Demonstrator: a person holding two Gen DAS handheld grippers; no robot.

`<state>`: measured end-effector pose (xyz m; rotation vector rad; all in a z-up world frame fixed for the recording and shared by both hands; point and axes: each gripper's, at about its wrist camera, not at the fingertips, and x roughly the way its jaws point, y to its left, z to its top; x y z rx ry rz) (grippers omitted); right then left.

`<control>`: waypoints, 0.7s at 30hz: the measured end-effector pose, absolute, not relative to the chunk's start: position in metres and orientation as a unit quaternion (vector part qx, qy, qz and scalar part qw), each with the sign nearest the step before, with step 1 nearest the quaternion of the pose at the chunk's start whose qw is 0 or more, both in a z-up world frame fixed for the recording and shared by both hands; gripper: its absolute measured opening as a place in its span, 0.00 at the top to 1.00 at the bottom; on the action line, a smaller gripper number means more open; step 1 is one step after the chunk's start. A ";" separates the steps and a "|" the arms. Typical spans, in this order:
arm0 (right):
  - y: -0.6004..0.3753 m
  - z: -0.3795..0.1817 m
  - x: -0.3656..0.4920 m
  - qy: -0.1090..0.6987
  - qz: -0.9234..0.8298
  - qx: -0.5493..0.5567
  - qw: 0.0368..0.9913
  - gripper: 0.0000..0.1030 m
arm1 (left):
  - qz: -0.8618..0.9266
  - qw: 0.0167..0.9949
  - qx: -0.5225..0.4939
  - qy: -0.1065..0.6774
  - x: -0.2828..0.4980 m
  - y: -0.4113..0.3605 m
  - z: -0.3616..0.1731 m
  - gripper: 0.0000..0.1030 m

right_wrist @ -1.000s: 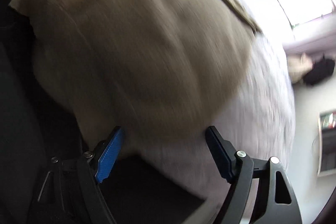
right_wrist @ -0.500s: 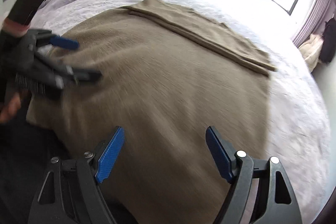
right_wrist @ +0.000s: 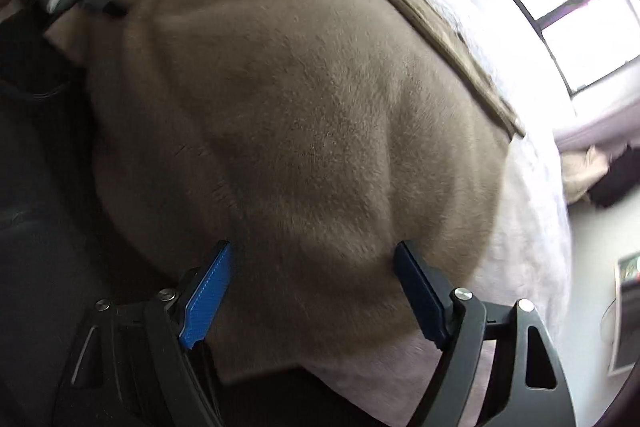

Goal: Fold small clothes
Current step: 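Close both grippers on the ribbed hem of the brown sweater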

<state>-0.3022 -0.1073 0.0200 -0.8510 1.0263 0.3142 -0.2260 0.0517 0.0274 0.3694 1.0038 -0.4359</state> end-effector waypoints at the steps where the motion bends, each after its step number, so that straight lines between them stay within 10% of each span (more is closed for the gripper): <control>1: -0.106 0.029 -0.304 0.462 0.158 -0.390 0.781 0.18 | -0.216 0.849 0.172 0.451 -0.223 0.045 0.040 0.00; 21: -0.134 0.013 -0.276 0.469 0.145 -0.340 0.802 0.17 | -0.185 0.804 0.238 0.513 -0.248 0.062 -0.030 0.00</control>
